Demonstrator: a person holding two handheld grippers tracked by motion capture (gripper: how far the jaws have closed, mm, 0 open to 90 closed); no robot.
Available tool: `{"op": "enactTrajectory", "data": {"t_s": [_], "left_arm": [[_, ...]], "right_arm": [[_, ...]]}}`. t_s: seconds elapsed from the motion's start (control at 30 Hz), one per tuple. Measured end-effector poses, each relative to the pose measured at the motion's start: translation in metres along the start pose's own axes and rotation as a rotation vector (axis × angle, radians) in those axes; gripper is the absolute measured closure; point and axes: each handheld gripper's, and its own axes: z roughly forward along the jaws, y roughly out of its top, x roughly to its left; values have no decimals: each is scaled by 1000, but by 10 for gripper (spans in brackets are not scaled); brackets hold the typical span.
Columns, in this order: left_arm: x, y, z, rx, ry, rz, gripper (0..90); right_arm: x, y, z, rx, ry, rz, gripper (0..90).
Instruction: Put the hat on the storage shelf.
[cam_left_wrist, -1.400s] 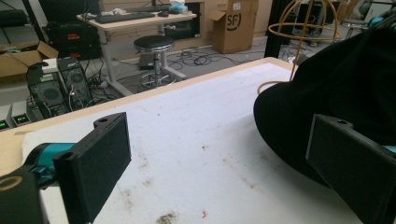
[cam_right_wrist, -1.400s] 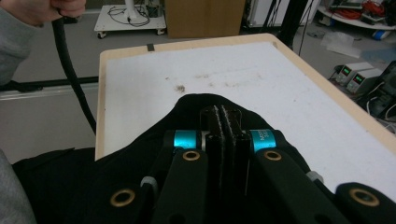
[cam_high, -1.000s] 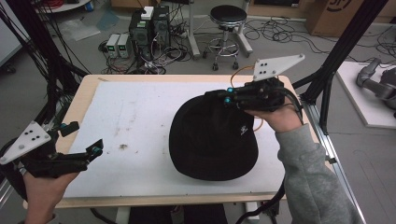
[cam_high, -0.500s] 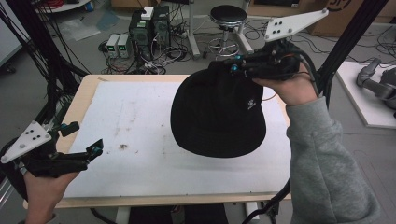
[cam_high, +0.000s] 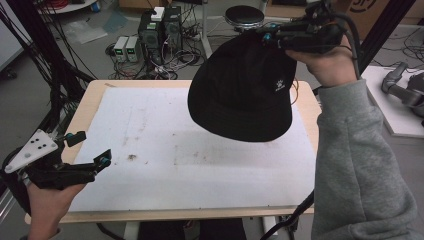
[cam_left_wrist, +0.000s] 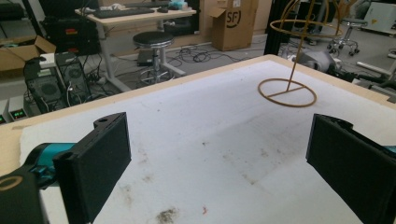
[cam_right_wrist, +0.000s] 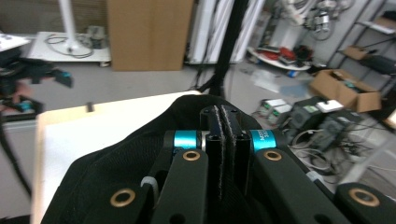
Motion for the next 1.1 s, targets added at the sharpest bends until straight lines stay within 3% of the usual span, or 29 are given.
{"op": "enactTrajectory", "data": {"t_s": [0.2, 0.47, 0.57, 0.77, 0.87, 1.1], "left_arm": [[4, 0, -4, -1, 18, 4, 68], [8, -2, -4, 7, 37, -3, 68], [7, -3, -2, 24, 43, 2, 68], [5, -4, 3, 47, 54, 9, 68], [6, -5, 6, 55, 57, 8, 68], [6, -10, 15, 87, 54, 0, 68]], "right_arm": [[-23, 4, -8, -4, -57, 11, 893], [-54, -3, -17, 0, -77, 17, 893], [-72, -13, -17, 4, -62, 31, 894], [-94, -27, -20, 3, -70, 52, 893], [-108, -39, -15, 31, -69, 54, 893], [-123, -67, -4, 65, -50, 93, 893]]}}
